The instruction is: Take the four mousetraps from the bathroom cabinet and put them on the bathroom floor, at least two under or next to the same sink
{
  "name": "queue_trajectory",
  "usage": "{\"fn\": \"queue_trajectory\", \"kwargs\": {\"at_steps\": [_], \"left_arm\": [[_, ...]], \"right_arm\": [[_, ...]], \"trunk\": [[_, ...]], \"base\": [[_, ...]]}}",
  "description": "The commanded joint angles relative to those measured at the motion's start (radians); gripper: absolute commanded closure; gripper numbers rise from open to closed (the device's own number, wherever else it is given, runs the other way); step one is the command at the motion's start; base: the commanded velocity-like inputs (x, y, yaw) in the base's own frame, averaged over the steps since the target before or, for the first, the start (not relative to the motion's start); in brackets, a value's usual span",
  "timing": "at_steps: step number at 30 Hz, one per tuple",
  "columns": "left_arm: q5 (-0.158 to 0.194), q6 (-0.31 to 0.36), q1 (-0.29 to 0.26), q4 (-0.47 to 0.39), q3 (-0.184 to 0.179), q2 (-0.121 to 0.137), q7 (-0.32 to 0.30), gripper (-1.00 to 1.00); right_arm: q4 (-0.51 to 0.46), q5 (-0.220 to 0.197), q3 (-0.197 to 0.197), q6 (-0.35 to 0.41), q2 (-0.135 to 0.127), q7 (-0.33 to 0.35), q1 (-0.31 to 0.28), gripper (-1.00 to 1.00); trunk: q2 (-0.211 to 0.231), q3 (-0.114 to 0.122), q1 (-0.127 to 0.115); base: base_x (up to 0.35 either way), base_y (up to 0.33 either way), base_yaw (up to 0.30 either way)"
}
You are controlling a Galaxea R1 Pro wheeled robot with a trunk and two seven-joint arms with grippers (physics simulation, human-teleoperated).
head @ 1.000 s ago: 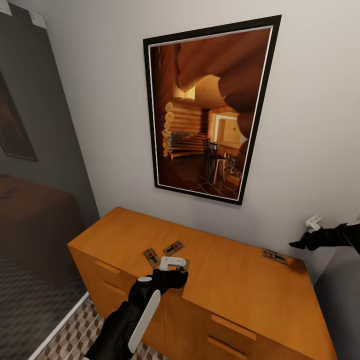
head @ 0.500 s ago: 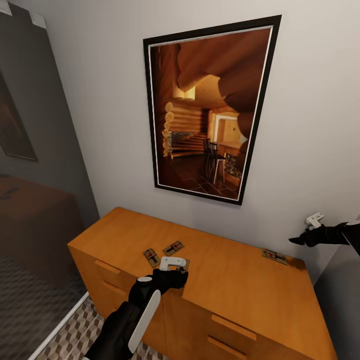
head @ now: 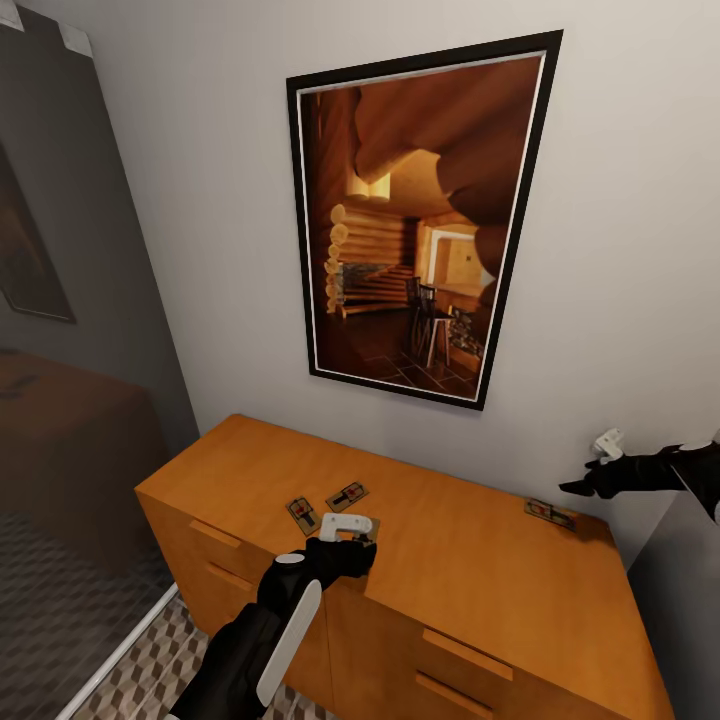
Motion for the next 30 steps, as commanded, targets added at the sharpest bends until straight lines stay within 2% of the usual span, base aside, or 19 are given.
{"fn": "queue_trajectory", "kwargs": {"at_steps": [1, 27, 30], "left_arm": [[0.009, 0.004, -0.001, -0.001, -0.001, 0.0, 0.009, 1.0], [0.009, 0.005, -0.001, -0.001, -0.002, 0.0, 0.009, 1.0], [0.009, 0.005, -0.001, -0.001, -0.002, 0.0, 0.009, 1.0]], "right_arm": [[-0.001, 0.005, -0.008, 0.008, 0.001, 0.012, -0.001, -1.0], [0.001, 0.013, -0.006, 0.006, -0.005, 0.016, -0.001, -1.0], [0.001, 0.014, -0.006, 0.006, -0.005, 0.015, -0.001, -1.0]], "trunk": [[-0.002, -0.002, 0.001], [-0.002, -0.002, 0.001], [-0.023, -0.012, 0.012]], "base": [[0.0, 0.0, 0.0], [0.0, 0.0, 0.0], [0.0, 0.0, 0.0]]}}
